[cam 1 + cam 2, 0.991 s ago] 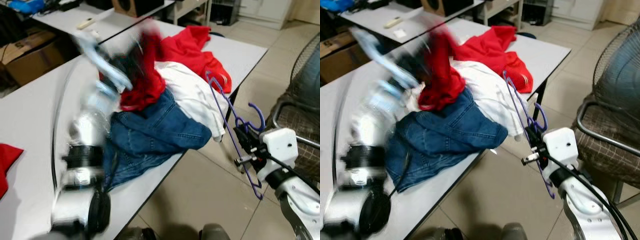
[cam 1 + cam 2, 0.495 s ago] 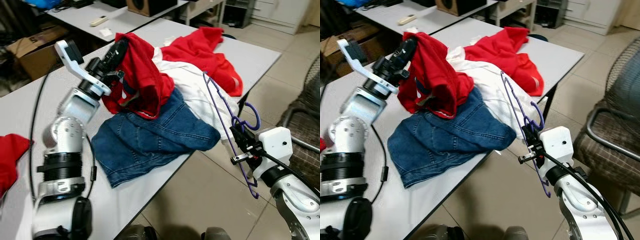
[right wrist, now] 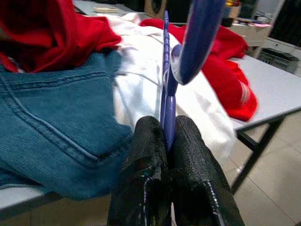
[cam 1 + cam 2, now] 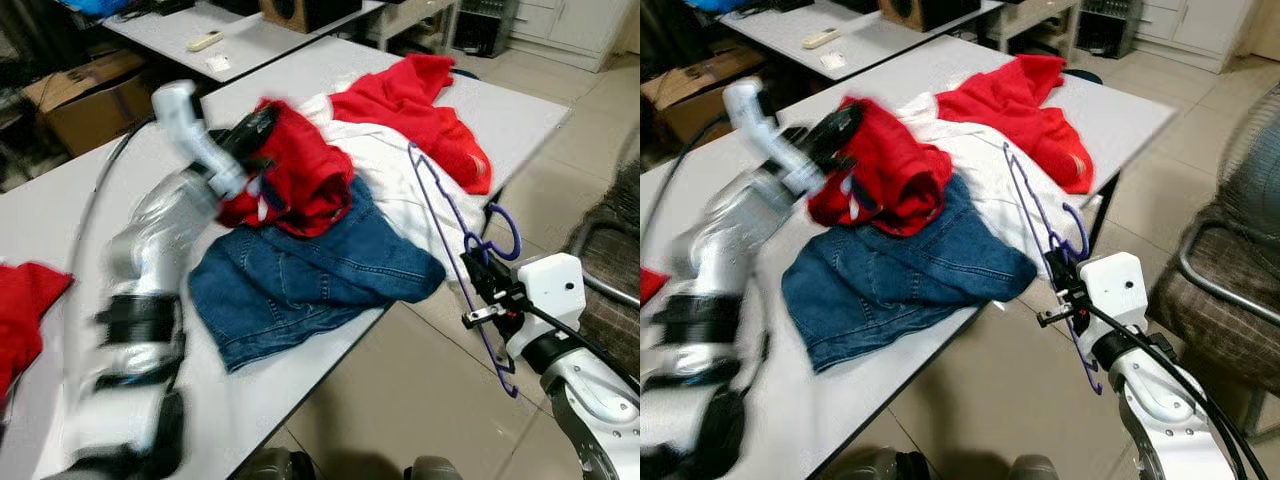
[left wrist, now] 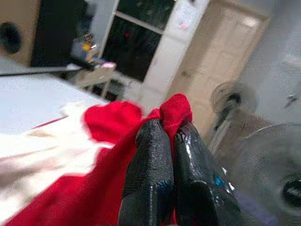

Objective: Hang hanger

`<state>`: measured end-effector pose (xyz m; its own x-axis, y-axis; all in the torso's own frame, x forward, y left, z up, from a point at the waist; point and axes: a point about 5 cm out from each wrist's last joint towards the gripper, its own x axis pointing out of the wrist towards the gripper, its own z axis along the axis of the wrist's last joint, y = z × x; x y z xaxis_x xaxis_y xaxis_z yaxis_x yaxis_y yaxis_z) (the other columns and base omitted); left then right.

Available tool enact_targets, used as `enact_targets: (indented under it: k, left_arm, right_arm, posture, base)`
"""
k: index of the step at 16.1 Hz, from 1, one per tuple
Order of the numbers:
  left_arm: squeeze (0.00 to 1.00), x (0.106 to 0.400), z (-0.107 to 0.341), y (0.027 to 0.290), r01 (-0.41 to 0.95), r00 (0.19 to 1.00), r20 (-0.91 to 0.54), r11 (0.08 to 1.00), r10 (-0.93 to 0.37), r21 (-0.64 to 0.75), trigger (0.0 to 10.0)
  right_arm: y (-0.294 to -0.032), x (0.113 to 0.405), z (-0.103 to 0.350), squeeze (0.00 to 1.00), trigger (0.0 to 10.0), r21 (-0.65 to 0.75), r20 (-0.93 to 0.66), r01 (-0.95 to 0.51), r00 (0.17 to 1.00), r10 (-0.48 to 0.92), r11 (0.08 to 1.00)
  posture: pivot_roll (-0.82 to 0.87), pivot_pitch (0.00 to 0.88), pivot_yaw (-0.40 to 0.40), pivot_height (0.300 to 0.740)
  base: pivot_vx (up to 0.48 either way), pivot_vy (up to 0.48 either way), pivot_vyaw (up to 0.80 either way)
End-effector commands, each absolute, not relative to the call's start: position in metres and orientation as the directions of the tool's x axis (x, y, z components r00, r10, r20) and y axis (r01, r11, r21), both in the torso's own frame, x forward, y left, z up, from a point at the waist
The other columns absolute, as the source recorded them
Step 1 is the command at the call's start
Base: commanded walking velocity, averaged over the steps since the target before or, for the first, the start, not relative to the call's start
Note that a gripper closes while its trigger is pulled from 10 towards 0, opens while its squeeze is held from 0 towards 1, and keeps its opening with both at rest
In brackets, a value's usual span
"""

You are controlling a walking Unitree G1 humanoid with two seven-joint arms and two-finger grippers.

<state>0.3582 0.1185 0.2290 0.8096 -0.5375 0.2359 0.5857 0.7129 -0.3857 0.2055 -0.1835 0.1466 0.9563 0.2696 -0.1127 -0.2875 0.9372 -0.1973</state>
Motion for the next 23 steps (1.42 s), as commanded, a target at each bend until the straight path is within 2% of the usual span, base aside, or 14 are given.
enact_targets:
  k: [1,2,3,4,5,6,9,11,14,18,19,20,21,23]
  left_arm:
    - [0.0,0.361,0.229,0.102,0.596,0.802,0.203,0.728,-0.562,-0.339,0.0]
    - [0.0,0.367,0.219,0.093,0.562,0.826,0.137,0.785,-0.546,-0.261,0.0]
    - [0.0,0.367,0.219,0.093,0.562,0.826,0.137,0.785,-0.546,-0.261,0.0]
    - [0.0,0.371,0.202,0.091,0.519,0.851,0.049,0.824,-0.523,-0.227,10.0]
    - [0.0,0.372,0.197,0.09,0.519,0.849,0.022,0.824,-0.528,-0.226,10.0]
    - [1.0,0.369,0.193,0.093,0.544,0.832,0.001,0.815,-0.555,-0.201,10.0]
    - [1.0,0.368,0.194,0.098,0.565,0.819,-0.013,0.81,-0.574,-0.157,10.0]
    - [1.0,0.372,0.197,0.111,0.533,0.844,-0.012,0.84,-0.537,-0.104,10.0]
    - [1.0,0.379,0.205,0.13,0.482,0.875,0.008,0.87,-0.483,-0.105,10.0]
    - [1.0,0.381,0.207,0.124,0.483,0.875,0.019,0.868,-0.484,-0.11,10.0]
    - [0.95,0.381,0.207,0.123,0.486,0.873,0.016,0.867,-0.487,-0.106,10.0]
    - [0.74,0.381,0.206,0.123,0.49,0.871,0.016,0.866,-0.491,-0.098,10.0]
    - [0.0,0.38,0.209,0.123,0.517,0.856,0.03,0.851,-0.516,-0.096,10.0]
    - [0.0,0.377,0.215,0.122,0.586,0.81,0.051,0.805,-0.584,-0.093,10.0]
  right_arm:
    - [-0.181,0.207,0.148,0.0,10.0,-0.19,-0.106,-0.297,0.954,0.281,0.936]
    - [-0.182,0.207,0.149,0.0,10.0,-0.19,-0.102,-0.289,0.956,0.274,0.938]
    - [-0.182,0.207,0.149,0.0,10.0,-0.19,-0.102,-0.289,0.956,0.274,0.938]
    - [-0.183,0.205,0.148,0.0,10.0,-0.19,-0.103,-0.283,0.958,0.268,0.94]
    - [-0.183,0.204,0.148,0.0,10.0,-0.19,-0.103,-0.283,0.958,0.267,0.94]
    - [-0.183,0.203,0.148,0.0,10.0,-0.189,-0.103,-0.277,0.96,0.261,0.942]
    - [-0.183,0.202,0.148,0.0,10.0,-0.19,-0.103,-0.274,0.961,0.258,0.943]
    - [-0.184,0.199,0.149,0.0,10.0,-0.193,-0.111,-0.294,0.955,0.277,0.936]
    - [-0.186,0.183,0.149,0.0,10.0,-0.153,-0.171,-0.402,0.91,0.377,0.903]
    - [-0.177,0.174,0.148,0.0,10.0,-0.043,-0.211,-0.526,0.836,0.507,0.85]
    - [-0.175,0.172,0.147,0.0,10.0,-0.014,-0.214,-0.531,0.829,0.516,0.847]
    - [-0.175,0.171,0.148,0.0,10.0,0.008,-0.212,-0.534,0.825,0.524,0.845]
    - [-0.174,0.168,0.15,0.0,10.0,0.055,-0.211,-0.544,0.813,0.542,0.837]
    - [-0.175,0.166,0.152,0.0,10.0,0.102,-0.216,-0.545,0.805,0.553,0.832]
  posture:
    - [-0.24,0.0,0.127,0.74]
    - [-0.25,0.0,0.132,0.74]
    - [-0.25,0.0,0.132,0.74]
    - [-0.26,0.0,0.139,0.74]
    - [-0.26,0.0,0.14,0.74]
    - [-0.26,0.0,0.144,0.74]
    - [-0.26,0.0,0.143,0.74]
    - [-0.25,0.0,0.141,0.74]
    - [-0.25,0.0,0.14,0.74]
    - [-0.25,0.0,0.142,0.74]
    - [-0.25,0.0,0.142,0.74]
    - [-0.26,0.0,0.143,0.74]
    - [-0.26,0.0,0.144,0.74]
    - [-0.26,0.0,0.146,0.74]
  base:
    - [0.0,0.0,0.0]
    - [0.0,0.0,0.0]
    - [0.0,0.0,0.0]
    - [0.0,0.0,0.0]
    - [0.0,0.0,0.0]
    - [0.0,0.0,0.0]
    - [0.0,0.0,0.0]
    - [0.0,0.0,0.0]
    - [0.0,0.0,0.0]
    - [0.0,0.0,0.0]
    - [0.0,0.0,0.0]
    - [0.0,0.0,0.0]
    - [0.0,0.0,0.0]
    - [0.0,0.0,0.0]
